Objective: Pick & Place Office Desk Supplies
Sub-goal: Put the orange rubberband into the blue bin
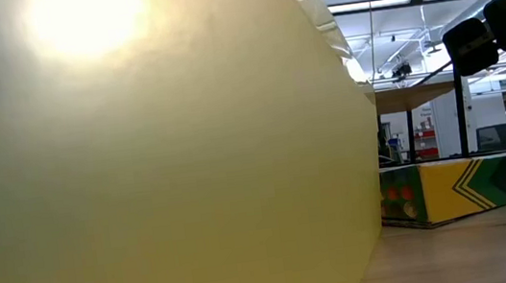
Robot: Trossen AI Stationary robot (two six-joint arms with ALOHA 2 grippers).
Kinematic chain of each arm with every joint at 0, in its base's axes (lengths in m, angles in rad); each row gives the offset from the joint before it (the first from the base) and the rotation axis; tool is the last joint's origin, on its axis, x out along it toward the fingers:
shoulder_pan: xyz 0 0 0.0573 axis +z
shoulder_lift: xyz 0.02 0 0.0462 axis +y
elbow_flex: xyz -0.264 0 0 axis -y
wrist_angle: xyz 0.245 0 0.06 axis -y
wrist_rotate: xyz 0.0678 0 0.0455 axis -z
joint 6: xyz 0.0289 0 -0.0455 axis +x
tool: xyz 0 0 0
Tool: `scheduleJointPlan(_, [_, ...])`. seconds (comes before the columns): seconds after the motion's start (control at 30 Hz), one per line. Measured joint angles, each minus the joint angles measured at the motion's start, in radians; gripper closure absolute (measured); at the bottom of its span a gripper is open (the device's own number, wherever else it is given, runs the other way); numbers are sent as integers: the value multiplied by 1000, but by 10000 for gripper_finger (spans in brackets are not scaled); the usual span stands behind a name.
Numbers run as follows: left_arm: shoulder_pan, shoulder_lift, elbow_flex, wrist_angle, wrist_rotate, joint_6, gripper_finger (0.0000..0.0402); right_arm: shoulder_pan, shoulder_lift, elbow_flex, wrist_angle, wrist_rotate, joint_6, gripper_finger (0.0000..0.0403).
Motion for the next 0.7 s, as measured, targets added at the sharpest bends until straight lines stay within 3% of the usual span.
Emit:
scheduleJointPlan(0.37, [-239,20,-2,104,13,-427,398,0,0,0,0,0,0,394])
scheduleJointPlan(0.7, [-337,112,-2,190,-18,-513,398,0,0,0,0,0,0,394])
